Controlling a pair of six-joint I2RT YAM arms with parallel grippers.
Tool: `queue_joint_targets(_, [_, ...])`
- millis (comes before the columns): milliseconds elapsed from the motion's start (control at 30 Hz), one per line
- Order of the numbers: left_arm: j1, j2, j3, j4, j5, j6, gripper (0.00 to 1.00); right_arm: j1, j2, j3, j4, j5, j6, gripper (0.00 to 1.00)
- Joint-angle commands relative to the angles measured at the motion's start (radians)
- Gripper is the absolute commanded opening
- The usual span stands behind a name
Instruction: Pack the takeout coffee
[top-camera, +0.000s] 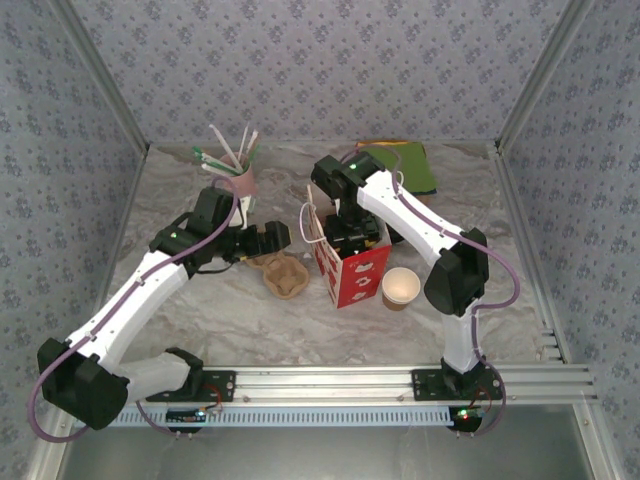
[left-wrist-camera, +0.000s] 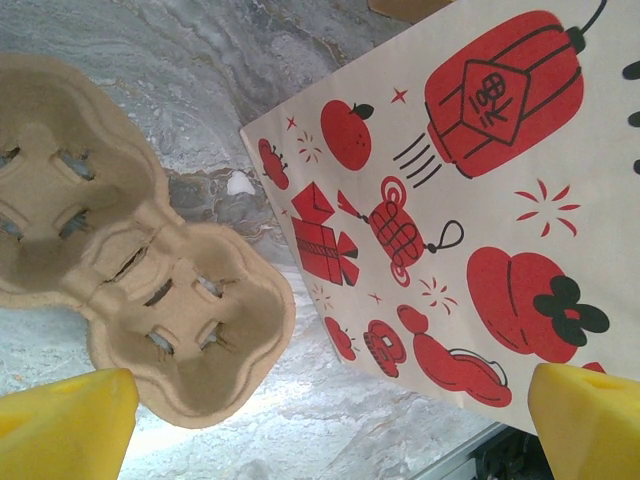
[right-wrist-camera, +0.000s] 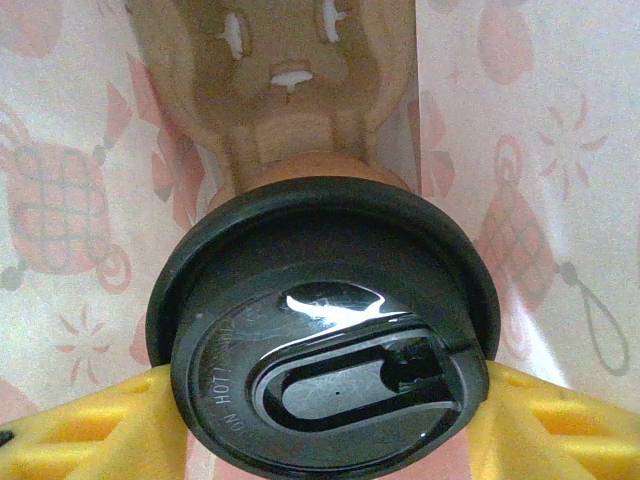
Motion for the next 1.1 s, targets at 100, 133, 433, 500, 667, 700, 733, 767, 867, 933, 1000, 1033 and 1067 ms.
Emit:
queue_joint_targets(100, [-0.005,-0.025,-0.001,0.016,0.014,0.008,1.0,0.008,-0.026,0.024,-0.039,0.004,0.018,0.65])
queue_joint_targets(133, [-0.004,-0.024,-0.001,0.016,0.014,0.009,1.0,0.008,-0.027,0.024,-0.038,0.004,0.018,0.65])
queue_joint_targets(433, [-0.006,-0.025,-0.003,0.017,0.014,0.005,1.0,0.01,-0.032,0.026,-0.044,0.004,0.023,0.65])
queue_joint_targets(500, [-0.008,-0.025,-0.003,0.017,0.014,0.005,1.0,0.013,-0.033,0.027,-0.046,0.004,0.022,0.65])
queue_joint_targets(667, [-0.01,-0.024,-0.003,0.018,0.016,0.004,1.0,0.013,-0.032,0.024,-0.045,0.004,0.023,0.65])
queue_joint_targets(700, [-0.01,-0.024,-0.003,0.017,0.016,0.006,1.0,0.013,-0.032,0.024,-0.045,0.003,0.023,0.65])
queue_joint_targets(733, [-0.01,-0.024,-0.003,0.018,0.016,0.006,1.0,0.015,-0.031,0.024,-0.047,0.003,0.023,0.65])
queue_joint_targets(767, [-0.01,-0.024,-0.003,0.017,0.016,0.007,1.0,0.015,-0.031,0.024,-0.047,0.002,0.023,0.65])
queue_joint_targets(867, [-0.013,-0.023,-0.002,0.017,0.017,0.008,1.0,0.015,-0.032,0.023,-0.05,0.003,0.023,0.65])
queue_joint_targets(933, [-0.013,-0.02,-0.002,0.017,0.016,0.009,1.0,0.017,-0.032,0.023,-0.052,0.003,0.023,0.65])
queue_joint_targets(1000, [-0.013,-0.02,0.0,0.017,0.016,0.009,1.0,0.018,-0.032,0.022,-0.054,0.003,0.022,0.65])
queue_joint_targets(1033, [-0.012,-0.02,-0.001,0.017,0.016,0.009,1.0,0.017,-0.033,0.021,-0.054,0.004,0.022,0.65])
queue_joint_targets(1067, [-0.012,-0.02,0.0,0.017,0.016,0.01,1.0,0.016,-0.034,0.018,-0.054,0.004,0.021,0.65])
